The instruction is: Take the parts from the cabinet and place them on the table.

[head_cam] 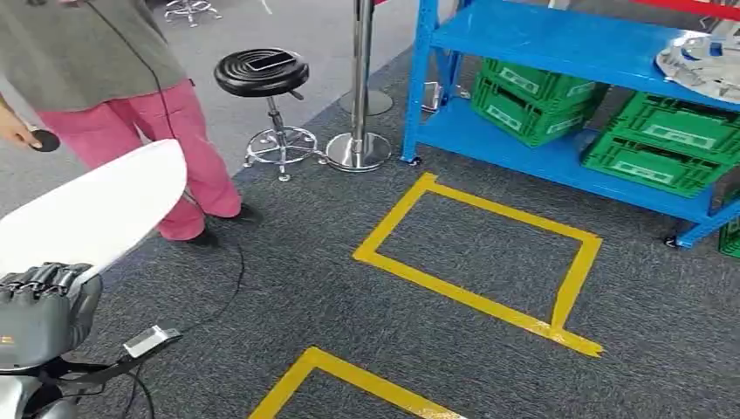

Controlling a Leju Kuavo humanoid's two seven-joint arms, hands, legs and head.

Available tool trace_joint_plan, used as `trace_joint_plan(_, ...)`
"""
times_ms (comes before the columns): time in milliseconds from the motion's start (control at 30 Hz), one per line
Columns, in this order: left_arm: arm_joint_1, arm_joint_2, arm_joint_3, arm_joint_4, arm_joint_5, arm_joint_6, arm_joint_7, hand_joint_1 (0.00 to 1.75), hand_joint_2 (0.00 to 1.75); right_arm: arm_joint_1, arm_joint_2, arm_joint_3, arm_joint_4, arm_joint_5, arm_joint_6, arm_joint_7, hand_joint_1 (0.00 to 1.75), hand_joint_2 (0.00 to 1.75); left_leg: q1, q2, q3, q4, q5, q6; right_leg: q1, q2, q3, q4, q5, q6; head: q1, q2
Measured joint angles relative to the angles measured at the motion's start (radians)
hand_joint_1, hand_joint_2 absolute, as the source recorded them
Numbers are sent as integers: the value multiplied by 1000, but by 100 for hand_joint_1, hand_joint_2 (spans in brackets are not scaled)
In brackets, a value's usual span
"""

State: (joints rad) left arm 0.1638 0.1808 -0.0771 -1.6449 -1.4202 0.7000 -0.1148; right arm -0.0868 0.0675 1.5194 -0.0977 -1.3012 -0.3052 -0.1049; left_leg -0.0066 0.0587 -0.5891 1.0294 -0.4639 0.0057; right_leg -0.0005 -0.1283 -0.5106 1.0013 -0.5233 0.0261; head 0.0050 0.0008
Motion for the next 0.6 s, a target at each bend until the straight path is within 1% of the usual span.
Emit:
trace_joint_plan(33,0,0,0,0,0,0,0,175,175,-2,0,0,0,0,0,0,0,175,3,-14,1,-7,3,8,1,-12,7,-3,-3,7,-1,0)
trace_joint_plan(67,1,-3,0,0,0,0,0,175,175,-2,-2,0,1,2,0,0,0,175,10,-24,6,-15,9,16,-4,32,-1,4,-17,17,3,0)
trace_joint_plan(100,-3,-5,0,0,2,0,0,175,175,-4,-2,0,0,5,0,0,0,175,12,-32,6,-16,11,20,-6,91,-15,37,-40,17,5,0)
trace_joint_plan(133,-8,-7,-1,0,3,0,-1,175,175,-3,-2,0,0,8,3,4,0,175,12,-44,4,-16,12,26,-6,118,-51,111,-78,16,10,0)
trace_joint_plan(167,-11,-11,-5,0,3,0,-3,175,175,-1,-2,1,0,10,6,8,0,175,11,-55,3,-15,12,29,-6,126,-93,197,-113,16,9,0)
trace_joint_plan(200,-11,-16,-9,0,5,0,-3,175,175,2,-2,0,0,10,8,11,0,175,10,-69,2,-15,12,29,-5,128,-136,276,-139,16,10,0)
trace_joint_plan(233,-11,-22,-14,0,10,0,-6,175,175,5,-2,0,0,9,8,11,0,175,8,-85,3,-14,12,30,-5,128,-168,325,-141,15,9,0)
trace_joint_plan(267,-11,-30,-18,0,17,0,-10,175,175,6,-2,1,0,9,9,14,0,175,8,-101,5,-14,12,30,-4,128,-172,315,-115,13,9,0)
trace_joint_plan(300,-11,-38,-21,0,21,0,-17,175,175,6,-2,1,0,9,9,15,0,175,7,-117,6,-14,12,30,-4,131,-154,257,-68,11,10,0)
trace_joint_plan(333,-11,-46,-23,0,29,0,-27,175,175,5,-2,0,0,9,9,17,0,175,7,-131,9,-14,12,29,-5,138,-119,173,-16,8,10,0)
trace_joint_plan(367,-11,-58,-23,-3,31,0,-36,175,175,5,-2,1,0,10,10,17,0,175,8,-144,11,-13,11,28,-7,162,-81,81,31,5,10,0)
trace_joint_plan(400,-11,-71,-23,-5,37,0,-50,175,175,4,-2,1,0,12,10,17,0,175,8,-155,8,-11,10,25,-11,220,-59,29,35,1,9,0)
trace_joint_plan(433,-13,-86,-21,-9,42,0,-68,175,175,6,-2,0,0,14,8,16,0,175,5,-170,1,-4,9,20,-17,223,-42,6,29,3,7,0)
trace_joint_plan(467,-11,-97,-18,-15,50,1,-86,175,175,6,-2,0,0,14,5,13,0,175,8,-180,-4,-7,14,11,-12,212,-43,10,29,3,8,0)
trace_joint_plan(500,-8,-110,-12,-19,60,1,-106,175,175,5,-2,0,0,14,4,13,0,175,12,-193,-6,-9,17,6,-10,203,-42,12,29,0,8,0)
trace_joint_plan(533,-5,-126,-2,-22,75,1,-137,175,175,5,-2,0,0,11,3,11,0,175,12,-205,-8,-11,19,0,-10,191,-40,10,30,-3,8,0)
trace_joint_plan(567,-2,-141,10,-24,86,1,-167,175,175,5,0,0,0,11,3,9,0,175,11,-194,-10,-2,13,-3,-20,174,-35,0,36,-11,9,0)
trace_joint_plan(600,-1,-155,22,-27,95,1,-183,175,175,4,0,0,0,11,2,8,0,175,4,-131,-20,24,-6,-8,-18,162,-31,-3,35,-17,3,0)
